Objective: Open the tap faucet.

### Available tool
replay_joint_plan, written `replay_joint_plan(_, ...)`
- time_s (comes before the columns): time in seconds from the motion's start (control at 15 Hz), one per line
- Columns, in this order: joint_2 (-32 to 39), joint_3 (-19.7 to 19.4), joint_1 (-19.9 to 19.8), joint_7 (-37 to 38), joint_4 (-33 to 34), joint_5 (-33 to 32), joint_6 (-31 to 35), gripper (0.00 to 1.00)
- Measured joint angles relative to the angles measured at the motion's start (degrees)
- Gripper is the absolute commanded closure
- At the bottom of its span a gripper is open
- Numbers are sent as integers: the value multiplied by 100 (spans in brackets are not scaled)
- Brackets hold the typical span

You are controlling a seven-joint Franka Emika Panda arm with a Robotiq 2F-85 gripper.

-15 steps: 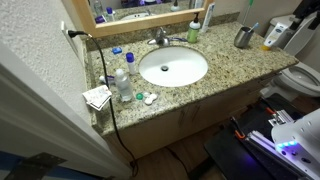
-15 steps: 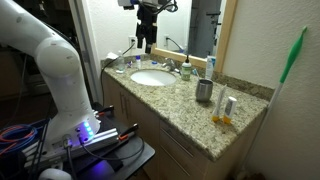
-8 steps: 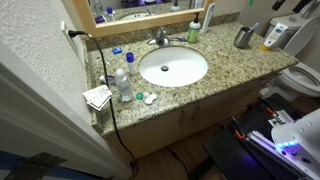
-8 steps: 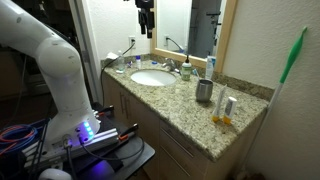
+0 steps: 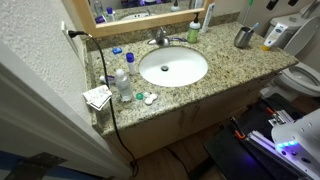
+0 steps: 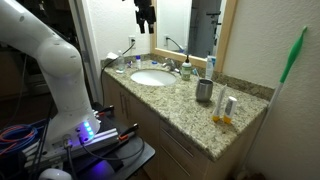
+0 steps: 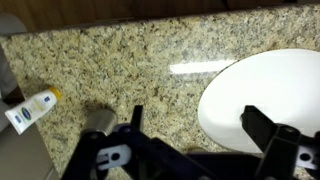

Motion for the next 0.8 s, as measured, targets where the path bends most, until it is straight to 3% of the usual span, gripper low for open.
replay_joint_plan(0.13,266,308,140,8,402,-292,93,0)
replay_joint_plan(0.33,579,378,257,33,809,-302,250,0)
replay_joint_plan(0.8,621,461,270,178,802,-494,302,0)
